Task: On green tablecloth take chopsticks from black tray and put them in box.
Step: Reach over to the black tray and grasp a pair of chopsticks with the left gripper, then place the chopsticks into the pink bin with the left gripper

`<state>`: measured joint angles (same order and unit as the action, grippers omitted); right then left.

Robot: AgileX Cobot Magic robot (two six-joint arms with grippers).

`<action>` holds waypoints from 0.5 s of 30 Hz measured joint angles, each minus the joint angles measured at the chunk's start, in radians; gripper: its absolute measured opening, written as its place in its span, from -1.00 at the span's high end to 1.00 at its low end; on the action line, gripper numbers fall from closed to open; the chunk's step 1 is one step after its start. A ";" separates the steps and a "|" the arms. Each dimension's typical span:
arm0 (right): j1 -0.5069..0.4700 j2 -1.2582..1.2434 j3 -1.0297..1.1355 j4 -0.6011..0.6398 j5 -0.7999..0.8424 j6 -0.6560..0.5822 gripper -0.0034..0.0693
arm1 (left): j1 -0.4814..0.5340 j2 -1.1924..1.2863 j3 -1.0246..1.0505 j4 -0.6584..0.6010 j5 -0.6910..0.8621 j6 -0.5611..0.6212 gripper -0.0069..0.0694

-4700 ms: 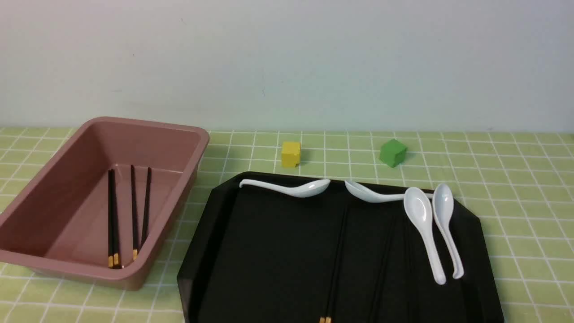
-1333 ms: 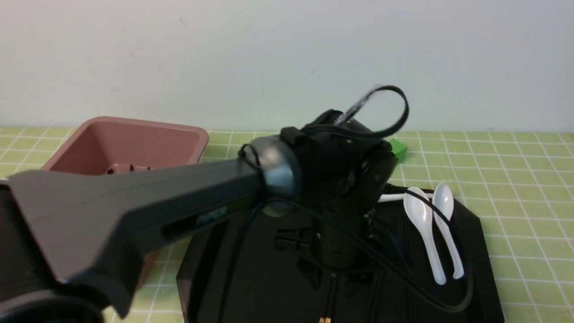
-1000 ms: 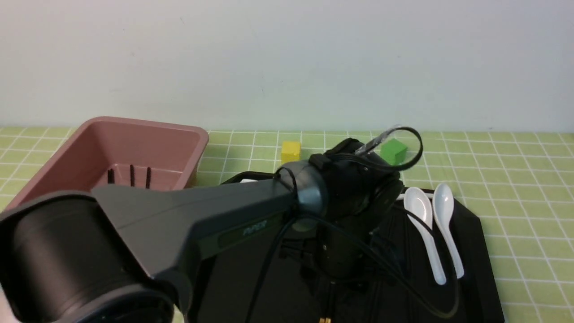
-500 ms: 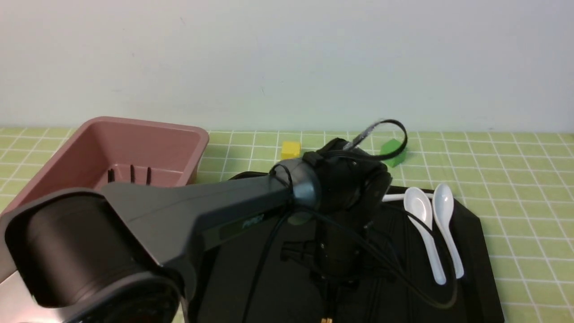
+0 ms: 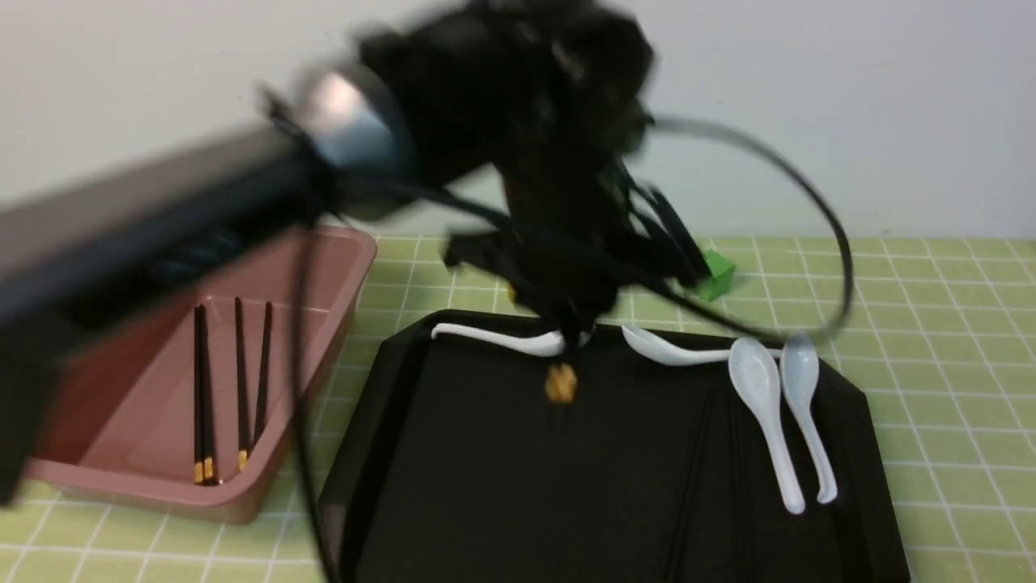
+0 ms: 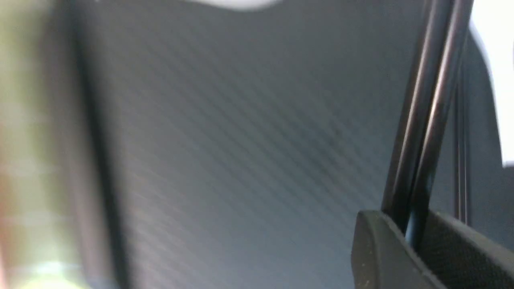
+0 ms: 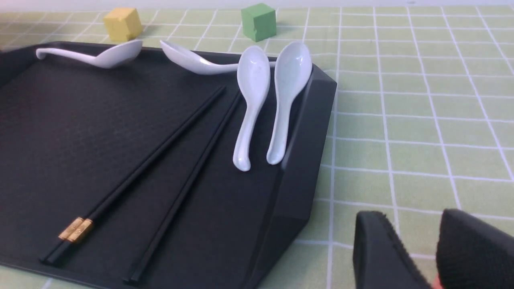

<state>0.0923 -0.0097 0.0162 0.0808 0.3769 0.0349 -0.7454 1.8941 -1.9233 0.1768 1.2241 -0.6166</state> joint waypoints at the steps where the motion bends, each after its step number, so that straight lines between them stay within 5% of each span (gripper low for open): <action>1: 0.000 0.000 0.000 0.000 0.000 0.000 0.25 | 0.023 -0.042 -0.001 0.023 0.002 0.007 0.52; 15: 0.000 0.000 0.000 0.000 0.000 0.000 0.25 | 0.538 -0.071 0.219 -0.123 0.003 0.121 0.52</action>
<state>0.0923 -0.0097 0.0162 0.0808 0.3769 0.0349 -0.2074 1.8227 -1.7039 0.0533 1.2268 -0.4959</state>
